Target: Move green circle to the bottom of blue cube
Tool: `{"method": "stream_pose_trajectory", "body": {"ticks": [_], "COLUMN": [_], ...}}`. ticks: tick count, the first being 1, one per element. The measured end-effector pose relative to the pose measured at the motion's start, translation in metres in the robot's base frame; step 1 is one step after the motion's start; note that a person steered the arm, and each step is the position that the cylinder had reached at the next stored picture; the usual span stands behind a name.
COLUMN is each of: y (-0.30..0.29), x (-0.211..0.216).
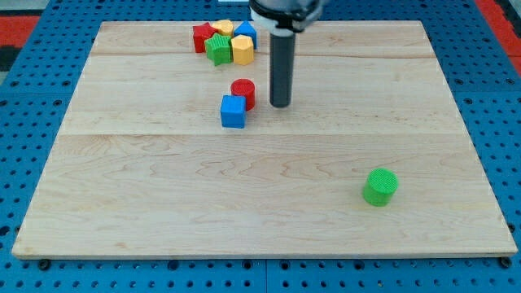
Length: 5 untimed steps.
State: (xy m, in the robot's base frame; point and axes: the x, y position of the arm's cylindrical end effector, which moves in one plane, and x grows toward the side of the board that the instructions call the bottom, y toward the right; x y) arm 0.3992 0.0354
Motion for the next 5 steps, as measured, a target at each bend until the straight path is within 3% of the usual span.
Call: {"method": "stream_pose_trajectory", "body": {"ticks": [4,5], "y": [0.174,0.153], "x": [0.124,0.149]}}
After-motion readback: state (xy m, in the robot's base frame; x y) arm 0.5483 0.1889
